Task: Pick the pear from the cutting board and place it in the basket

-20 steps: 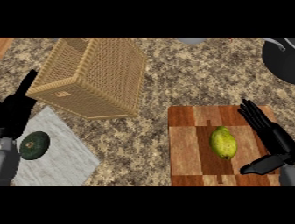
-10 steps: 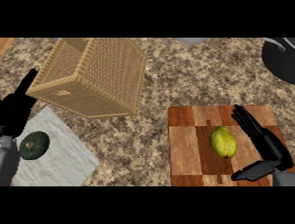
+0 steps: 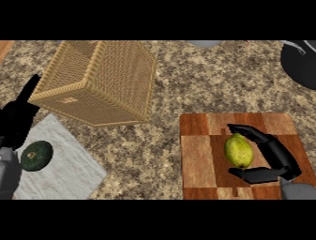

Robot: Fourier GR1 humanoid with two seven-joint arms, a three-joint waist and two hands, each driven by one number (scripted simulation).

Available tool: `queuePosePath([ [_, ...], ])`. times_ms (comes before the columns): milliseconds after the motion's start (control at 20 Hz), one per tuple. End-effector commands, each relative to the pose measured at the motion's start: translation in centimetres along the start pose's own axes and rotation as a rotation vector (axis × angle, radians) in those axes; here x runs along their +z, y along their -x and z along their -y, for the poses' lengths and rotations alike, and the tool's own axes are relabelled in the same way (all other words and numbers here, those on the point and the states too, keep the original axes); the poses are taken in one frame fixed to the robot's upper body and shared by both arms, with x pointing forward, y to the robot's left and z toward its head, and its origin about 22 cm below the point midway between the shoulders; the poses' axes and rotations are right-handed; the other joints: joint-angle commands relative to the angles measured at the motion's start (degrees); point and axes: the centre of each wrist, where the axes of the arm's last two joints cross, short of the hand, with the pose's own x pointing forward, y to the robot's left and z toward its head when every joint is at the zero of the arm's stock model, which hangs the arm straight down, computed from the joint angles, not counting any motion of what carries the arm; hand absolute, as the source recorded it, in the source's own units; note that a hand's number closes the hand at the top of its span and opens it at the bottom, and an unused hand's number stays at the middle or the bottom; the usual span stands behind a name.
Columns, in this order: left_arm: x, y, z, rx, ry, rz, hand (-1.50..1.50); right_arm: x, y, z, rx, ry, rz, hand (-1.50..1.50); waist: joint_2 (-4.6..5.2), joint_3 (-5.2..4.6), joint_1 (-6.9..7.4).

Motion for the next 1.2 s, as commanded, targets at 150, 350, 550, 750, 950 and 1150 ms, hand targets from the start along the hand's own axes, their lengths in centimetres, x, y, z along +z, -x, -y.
queuePosePath([
  [150, 0.7, 1.1, 1.1, -0.006, 0.032, -0.024, 0.0, 0.1, 0.8, -1.1, 0.079, -0.035, 0.015, 1.5, 0.28, -0.23, 0.02],
  [350, -1.6, 0.0, 0.9, 0.01, 0.03, -0.048, 0.0, -1.0, 0.5, -2.9, 0.07, -0.029, 0.033, 1.5, 0.32, -0.24, -0.2],
  [550, -0.5, 0.5, 0.8, -0.006, 0.032, -0.026, 0.0, -3.9, -1.3, -10.4, 0.36, -0.137, -0.014, 1.5, -0.3, -0.65, 1.02],
  [750, -0.8, -0.2, 1.3, -0.019, 0.066, 0.0, 0.0, -5.1, -2.3, -9.5, 0.646, -0.262, -0.121, 1.5, -0.49, -2.6, 4.62],
  [950, -1.0, -0.2, 1.8, -0.027, 0.092, -0.011, 0.0, -6.4, -3.4, -14.0, 0.797, -0.337, -0.179, 1.5, -0.46, -2.14, 5.63],
  [1150, -1.1, -0.2, 2.2, -0.019, 0.108, -0.008, 0.0, -7.0, -4.9, -19.1, 0.827, -0.331, -0.215, 1.5, -0.22, -1.03, 6.12],
])
